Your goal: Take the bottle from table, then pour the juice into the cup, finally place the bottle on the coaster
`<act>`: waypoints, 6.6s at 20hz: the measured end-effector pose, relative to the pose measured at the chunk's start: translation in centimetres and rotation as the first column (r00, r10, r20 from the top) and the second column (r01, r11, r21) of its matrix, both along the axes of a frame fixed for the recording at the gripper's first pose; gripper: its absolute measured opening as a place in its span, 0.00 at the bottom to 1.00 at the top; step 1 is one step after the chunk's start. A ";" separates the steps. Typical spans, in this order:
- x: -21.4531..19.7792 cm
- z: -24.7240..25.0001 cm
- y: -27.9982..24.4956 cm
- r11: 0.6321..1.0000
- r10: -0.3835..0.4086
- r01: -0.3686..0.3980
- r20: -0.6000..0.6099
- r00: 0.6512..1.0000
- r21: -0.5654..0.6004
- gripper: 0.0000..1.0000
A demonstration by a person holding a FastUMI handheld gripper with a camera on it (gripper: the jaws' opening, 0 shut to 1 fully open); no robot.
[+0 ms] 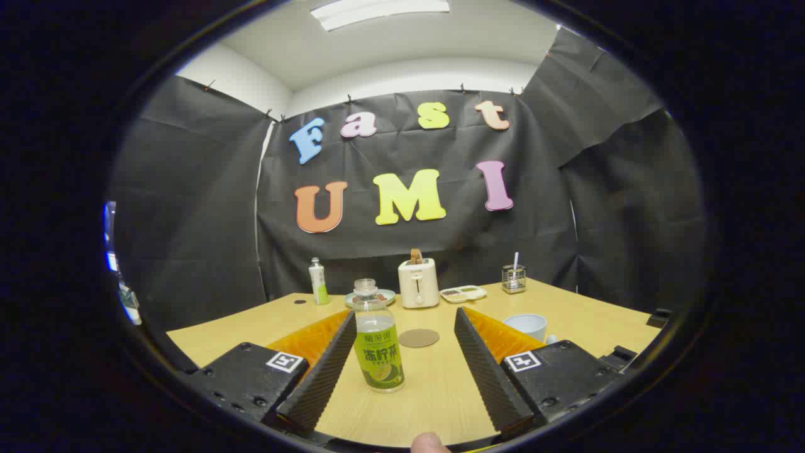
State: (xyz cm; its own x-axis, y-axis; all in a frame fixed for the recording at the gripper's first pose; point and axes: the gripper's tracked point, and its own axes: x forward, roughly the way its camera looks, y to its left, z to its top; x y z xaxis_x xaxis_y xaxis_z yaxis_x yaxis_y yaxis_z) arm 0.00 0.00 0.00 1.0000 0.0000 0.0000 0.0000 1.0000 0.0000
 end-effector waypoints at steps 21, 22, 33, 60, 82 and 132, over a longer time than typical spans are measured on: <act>1.7 -2.0 0.3 1.000 0.012 -0.013 -0.067 0.998 -0.007 1.00; 1.8 -2.1 0.3 1.000 0.009 -0.010 -0.064 0.998 -0.006 1.00; 3.7 -4.3 2.4 0.998 0.064 -0.066 -0.123 0.990 -0.016 1.00; 9.7 -11.2 3.6 0.998 0.068 -0.069 -0.467 0.881 0.016 0.85; 9.1 -5.6 0.7 0.622 0.423 -0.116 -0.208 0.882 0.775 0.78; 10.0 2.5 -0.2 -0.246 0.486 -0.090 0.203 0.850 0.965 0.77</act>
